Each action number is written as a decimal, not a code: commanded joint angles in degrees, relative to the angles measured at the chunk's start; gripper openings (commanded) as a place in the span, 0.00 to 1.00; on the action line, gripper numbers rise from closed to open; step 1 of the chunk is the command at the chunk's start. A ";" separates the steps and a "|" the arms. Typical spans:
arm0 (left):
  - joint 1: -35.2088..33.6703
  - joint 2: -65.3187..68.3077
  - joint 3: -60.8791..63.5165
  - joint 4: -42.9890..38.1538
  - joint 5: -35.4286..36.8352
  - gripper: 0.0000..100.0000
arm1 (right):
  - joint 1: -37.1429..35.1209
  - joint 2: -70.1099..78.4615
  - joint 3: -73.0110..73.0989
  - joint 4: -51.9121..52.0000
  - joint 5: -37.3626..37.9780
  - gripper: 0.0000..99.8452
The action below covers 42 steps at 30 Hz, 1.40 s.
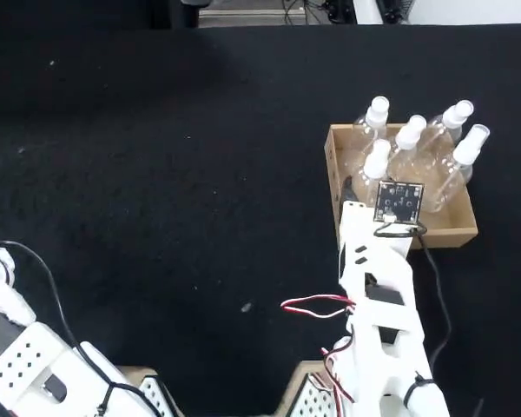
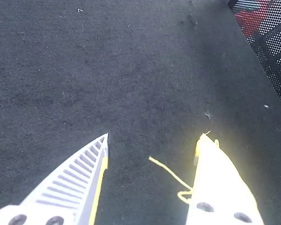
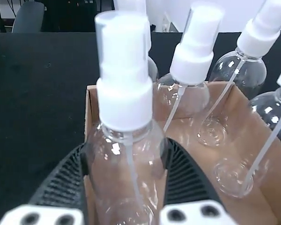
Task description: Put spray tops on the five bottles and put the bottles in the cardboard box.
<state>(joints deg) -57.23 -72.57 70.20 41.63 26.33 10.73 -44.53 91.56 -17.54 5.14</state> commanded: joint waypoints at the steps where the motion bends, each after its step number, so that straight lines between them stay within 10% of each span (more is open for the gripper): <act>1: -0.57 -0.79 -1.01 -1.49 0.44 0.28 | 1.32 0.22 -0.66 -1.41 -0.35 0.01; 42: -0.22 -0.79 -1.01 -1.49 0.44 0.28 | -0.70 6.29 -2.33 -2.02 0.79 0.15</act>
<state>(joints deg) -57.32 -72.57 70.20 41.63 26.33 11.08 -37.05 88.92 -18.42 5.58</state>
